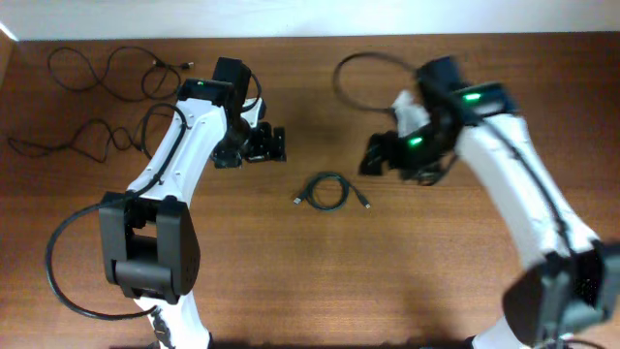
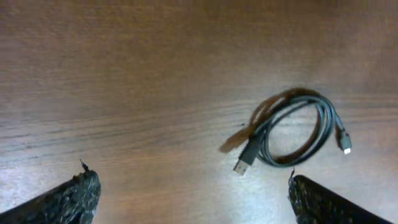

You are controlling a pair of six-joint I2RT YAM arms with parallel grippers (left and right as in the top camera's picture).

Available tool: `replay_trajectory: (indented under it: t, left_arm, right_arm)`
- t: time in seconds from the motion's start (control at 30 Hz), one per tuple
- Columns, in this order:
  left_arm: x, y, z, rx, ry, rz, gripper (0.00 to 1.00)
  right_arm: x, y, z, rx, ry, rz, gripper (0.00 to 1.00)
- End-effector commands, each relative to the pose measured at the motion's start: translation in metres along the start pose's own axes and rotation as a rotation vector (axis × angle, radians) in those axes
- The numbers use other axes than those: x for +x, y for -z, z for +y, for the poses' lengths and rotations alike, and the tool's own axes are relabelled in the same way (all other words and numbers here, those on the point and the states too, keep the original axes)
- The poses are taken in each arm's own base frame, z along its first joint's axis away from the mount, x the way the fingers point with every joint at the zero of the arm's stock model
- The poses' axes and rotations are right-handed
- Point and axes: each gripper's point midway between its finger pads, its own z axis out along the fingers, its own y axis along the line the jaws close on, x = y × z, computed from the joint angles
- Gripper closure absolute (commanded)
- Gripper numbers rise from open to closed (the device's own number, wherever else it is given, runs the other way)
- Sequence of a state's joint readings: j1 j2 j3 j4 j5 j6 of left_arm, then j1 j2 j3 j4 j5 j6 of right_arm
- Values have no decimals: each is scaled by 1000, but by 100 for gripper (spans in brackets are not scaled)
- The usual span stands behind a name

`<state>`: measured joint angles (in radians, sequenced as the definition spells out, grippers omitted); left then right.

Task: Untangle cables
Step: 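Lower the right gripper onto the small coiled black cable at center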

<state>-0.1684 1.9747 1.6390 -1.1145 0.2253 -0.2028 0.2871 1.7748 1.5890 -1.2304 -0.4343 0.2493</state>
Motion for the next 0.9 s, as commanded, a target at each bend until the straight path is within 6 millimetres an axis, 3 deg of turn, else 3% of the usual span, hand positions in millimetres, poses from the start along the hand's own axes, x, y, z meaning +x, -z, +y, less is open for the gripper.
replay_trajectory:
  t: [0.0,0.1,0.3,0.5,0.73,0.87]
  left_arm:
    - [-8,8,18,-46,60,-49,2]
    - [-12,12,37,-66,105,-62,1]
    - [-16,16,55,-68,151,-71,0]
    - [-16,16,55,-68,151,-72,1]
    - [-16,16,55,-68,151,-72,1]
    - [-16,16,54,-68,150,-72,1]
  right_arm:
    - [16,-54,6,48,-90,110,22]
    - [18,-86,10,71,-145,144,41]
    - [24,-130,12,110,-227,175,44]
    - [18,-130,-21,296,-357,90,44]
    - [21,-150,-24,283,-393,55,49]
    - [12,-156,-20,255,-376,19,51]
